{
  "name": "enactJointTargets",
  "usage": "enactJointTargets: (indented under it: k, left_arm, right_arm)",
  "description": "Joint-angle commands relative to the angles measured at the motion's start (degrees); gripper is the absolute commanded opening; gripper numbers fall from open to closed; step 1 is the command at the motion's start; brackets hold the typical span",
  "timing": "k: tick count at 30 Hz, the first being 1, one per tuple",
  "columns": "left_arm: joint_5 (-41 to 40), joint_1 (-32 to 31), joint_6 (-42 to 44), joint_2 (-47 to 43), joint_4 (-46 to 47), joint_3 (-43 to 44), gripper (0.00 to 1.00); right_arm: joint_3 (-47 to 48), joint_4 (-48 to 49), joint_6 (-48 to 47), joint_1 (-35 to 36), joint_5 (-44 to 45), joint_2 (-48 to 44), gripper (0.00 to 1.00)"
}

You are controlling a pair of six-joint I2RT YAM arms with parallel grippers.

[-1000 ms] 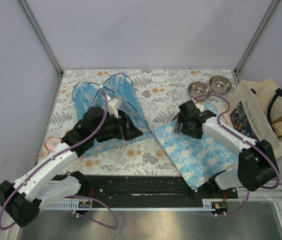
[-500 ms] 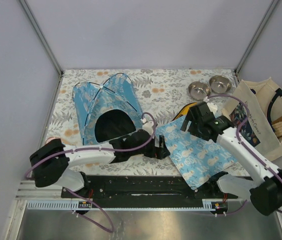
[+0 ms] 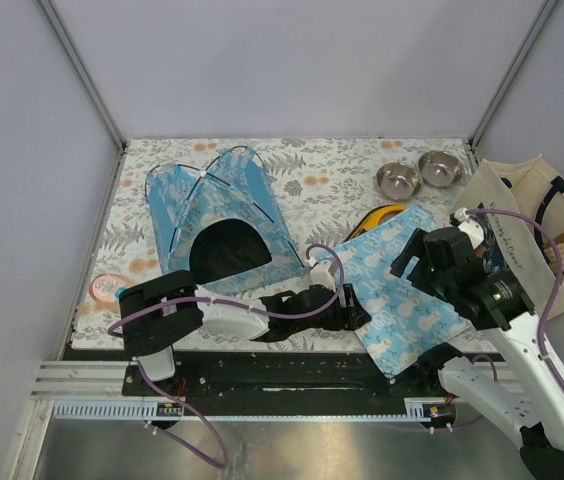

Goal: Set up the pet tent

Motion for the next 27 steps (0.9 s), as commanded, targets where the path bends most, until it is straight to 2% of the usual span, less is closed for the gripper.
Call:
enactJointTargets:
  k: [1,6,7,8,9,14,19,22,25,27]
  left_arm:
    - [-5.2,-0.2,-2.1,1.2,5.8,4.1,0.70]
    - [-5.5,0.7,-1.7,2.4,-0.9,7.5,0.33]
    - [-5.8,0.9,-1.6,2.1,-2.2,7.5,0.13]
    - [-6.5,1.4,-1.6,1.7,-3.1,7.5,0.04]
    - [-7.0,2.0,-1.4,0.9,-4.3,7.4,0.00]
    - [-7.1,5.3,6.3,-7.1,-14.4,10.5,0.00]
    - [-3.8,9.4,18.8,-13.9,-38.9,20.8,0.00]
    - [-1.3,13.0,23.8,-18.9,-48.1,20.5,0.00]
    - [5.2,19.2,29.0,-24.1,-51.6,17.4,0.00]
    - [12.5,22.1,32.3,-25.0,-53.8,16.7,0.00]
  right_arm:
    - [4.8,-4.1,-2.9,-0.3,1.7,-1.8,0.88]
    - [5.8,-4.9,-4.9,-0.2,1.7,-4.0,0.88]
    - [5.8,-4.9,-5.1,-0.2,1.5,-4.3,0.89]
    - [5.9,-4.9,-5.5,-0.2,1.3,-4.5,0.88]
    - [5.9,-4.9,-5.8,-0.2,1.1,-4.5,0.88]
    - [6.0,-4.7,-7.0,-0.2,-1.1,-4.7,0.88]
    - [3.5,-2.8,-7.1,-0.2,-3.5,-4.7,0.90]
    - [-0.7,0.0,-6.4,-0.2,-4.3,-4.3,0.91]
    - [-4.5,1.9,-5.9,-0.2,-1.9,-3.8,0.92]
    - [-6.2,3.7,-6.3,-0.3,-0.1,-3.5,0.92]
